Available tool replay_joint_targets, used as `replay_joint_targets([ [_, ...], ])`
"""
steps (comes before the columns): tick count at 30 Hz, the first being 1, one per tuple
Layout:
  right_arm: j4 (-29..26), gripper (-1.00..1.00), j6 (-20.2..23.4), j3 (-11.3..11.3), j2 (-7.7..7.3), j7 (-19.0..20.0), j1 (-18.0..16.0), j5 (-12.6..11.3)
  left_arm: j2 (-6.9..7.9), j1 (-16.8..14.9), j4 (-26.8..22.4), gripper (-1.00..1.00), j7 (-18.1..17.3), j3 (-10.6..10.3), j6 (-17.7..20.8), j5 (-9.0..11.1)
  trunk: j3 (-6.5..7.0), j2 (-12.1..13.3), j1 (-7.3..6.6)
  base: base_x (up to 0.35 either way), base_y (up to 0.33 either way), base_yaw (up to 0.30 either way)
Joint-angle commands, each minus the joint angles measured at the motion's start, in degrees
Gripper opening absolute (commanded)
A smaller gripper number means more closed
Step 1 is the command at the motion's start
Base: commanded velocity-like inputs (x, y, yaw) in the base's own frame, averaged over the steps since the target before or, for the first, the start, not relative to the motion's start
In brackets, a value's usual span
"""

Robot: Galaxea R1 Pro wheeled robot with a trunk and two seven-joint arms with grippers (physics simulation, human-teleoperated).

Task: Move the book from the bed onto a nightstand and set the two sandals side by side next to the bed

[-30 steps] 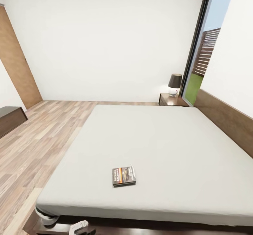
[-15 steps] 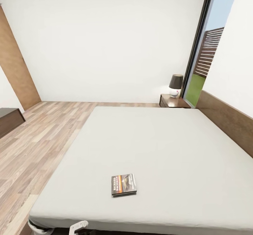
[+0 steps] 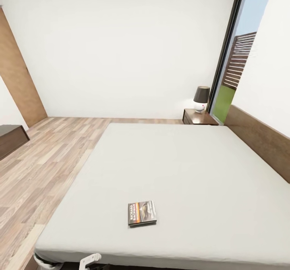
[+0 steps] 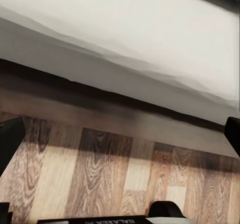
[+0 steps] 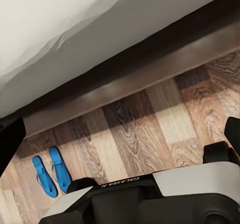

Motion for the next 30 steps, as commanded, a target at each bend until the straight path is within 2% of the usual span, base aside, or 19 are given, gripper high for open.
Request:
replay_joint_targets([
  [1, 0.2, 1.00, 0.1, -0.3, -0.02, 0.3, -0.1, -0.2, 0.01, 0.0, 0.1, 1.00, -0.2, -0.5, -0.2, 0.4, 0.12, 0.4, -0.22, 0.000, 0.000, 0.000],
  [30, 0.2, 1.00, 0.1, -0.3, -0.02, 0.3, -0.1, -0.2, 0.01, 0.0, 0.1, 1.00, -0.2, -0.5, -0.2, 0.4, 5.33, 12.0, -6.59, 0.000, 0.000, 0.000],
])
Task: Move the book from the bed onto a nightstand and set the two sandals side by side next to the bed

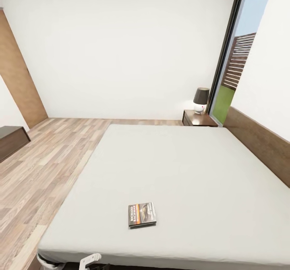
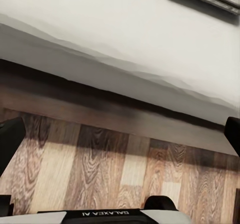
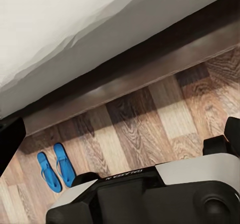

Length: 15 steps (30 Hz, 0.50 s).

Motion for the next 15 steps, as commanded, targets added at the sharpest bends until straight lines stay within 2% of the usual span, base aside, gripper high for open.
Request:
replay_joint_targets([
  [1, 0.2, 1.00, 0.1, -0.3, -0.02, 0.3, -0.1, -0.2, 0.01, -0.1, 0.1, 1.00, -0.2, -0.5, -0.2, 0.4, 0.11, 0.4, -0.22, 0.000, 0.000, 0.000],
  [15, 0.2, 1.00, 0.1, -0.3, -0.02, 0.2, -0.1, -0.2, 0.01, -0.1, 0.1, 1.00, -0.1, -0.5, -0.2, 0.4, 2.62, 6.0, -3.29, 0.000, 0.000, 0.000],
])
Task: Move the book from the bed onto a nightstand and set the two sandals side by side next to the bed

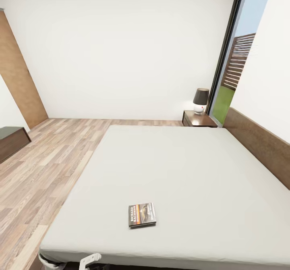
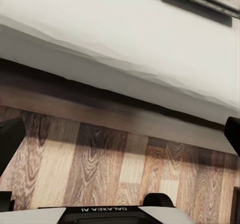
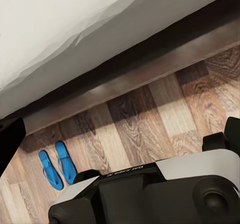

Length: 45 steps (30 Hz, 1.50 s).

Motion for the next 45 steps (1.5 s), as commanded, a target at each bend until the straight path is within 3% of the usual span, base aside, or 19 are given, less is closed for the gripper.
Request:
replay_joint_targets([
  [1, 0.2, 1.00, 0.1, -0.3, -0.03, 0.3, -0.1, -0.2, 0.01, -0.1, 0.1, 1.00, -0.2, -0.5, -0.2, 0.4, 0.10, 0.3, -0.21, 0.000, 0.000, 0.000],
  [39, 0.2, 1.00, 0.1, -0.3, -0.01, 0.4, -0.1, -0.2, 0.01, -0.1, 0.1, 1.00, -0.1, -0.5, -0.3, 0.4, 6.92, 15.6, -8.56, 0.000, 0.000, 0.000],
  [45, 0.2, 1.00, 0.2, -0.3, -0.03, 0.4, -0.1, -0.2, 0.04, -0.1, 0.1, 1.00, -0.2, -0.5, -0.3, 0.4, 6.92, 15.6, -8.56, 0.000, 0.000, 0.000],
])
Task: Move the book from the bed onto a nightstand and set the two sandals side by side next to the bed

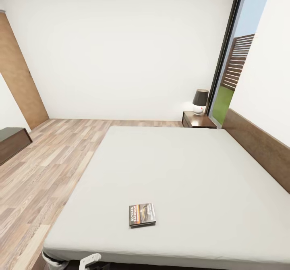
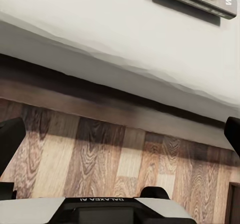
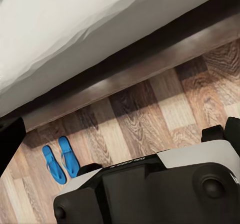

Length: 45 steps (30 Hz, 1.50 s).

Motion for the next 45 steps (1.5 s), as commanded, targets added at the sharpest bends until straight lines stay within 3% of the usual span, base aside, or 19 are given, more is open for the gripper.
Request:
replay_joint_targets([
  [1, 0.2, 1.00, 0.1, -0.3, -0.03, 0.3, -0.1, -0.2, 0.02, -0.1, 0.1, 1.00, -0.2, -0.5, -0.2, 0.4, -0.12, -0.1, 0.04, 0.000, 0.000, 0.000],
  [27, 0.2, 1.00, 0.1, -0.3, -0.01, 0.2, -0.1, -0.2, 0.30, -0.1, -0.3, 1.00, -1.3, -0.3, -0.2, 0.3, -0.12, -0.1, 0.04, 0.000, 0.000, 0.000],
  [29, 0.2, 1.00, 0.1, -0.3, -0.02, 0.2, -0.1, -0.2, 0.69, -0.1, -0.4, 1.00, -3.7, -0.3, -0.2, 0.3, -0.12, -0.1, 0.04, 0.000, 0.000, 0.000],
  [30, 0.2, 1.00, 0.1, -0.3, -0.02, 0.2, -0.1, -0.2, 1.42, -0.2, -0.5, 1.00, -8.1, -0.3, -0.1, 0.2, -0.12, -0.1, 0.04, 0.000, 0.000, 0.000],
  [33, 0.2, 1.00, 0.1, -0.3, -0.03, 0.2, -0.1, -0.2, 2.51, -0.5, -0.5, 1.00, -15.9, -0.4, 0.4, 0.1, -0.12, -0.1, 0.04, 0.000, 0.000, 0.000],
  [35, 0.2, 1.00, 0.1, -0.3, -0.01, 0.2, -0.1, -0.2, 3.43, -0.9, -2.7, 1.00, -26.5, -0.5, 2.6, -1.1, -0.12, -0.1, 0.04, 0.000, 0.000, 0.000],
  [39, 0.2, 1.00, 0.1, -0.3, 0.01, 0.2, -0.1, -0.2, 3.70, -1.0, -8.6, 1.00, -32.4, -0.8, 5.5, -3.6, -0.12, -0.1, 0.04, 0.000, 0.000, 0.000],
  [42, 0.2, 1.00, 0.1, -0.3, 0.00, 0.2, -0.1, -0.2, 3.78, -1.0, -13.4, 1.00, -37.0, -1.1, 7.9, -6.7, -0.12, -0.1, 0.04, 0.000, 0.000, 0.000],
  [43, 0.2, 1.00, 0.1, -0.3, 0.01, 0.2, -0.1, -0.2, 3.78, -1.0, -16.3, 1.00, -39.9, -1.1, 9.7, -8.9, -0.12, -0.1, 0.04, 0.000, 0.000, 0.000],
  [45, 0.2, 1.00, 0.1, -0.3, 0.00, 0.1, -0.1, -0.2, 3.77, -1.0, -19.0, 1.00, -41.6, -1.1, 11.5, -10.3, -0.12, -0.1, 0.04, 0.000, 0.000, 0.000],
])
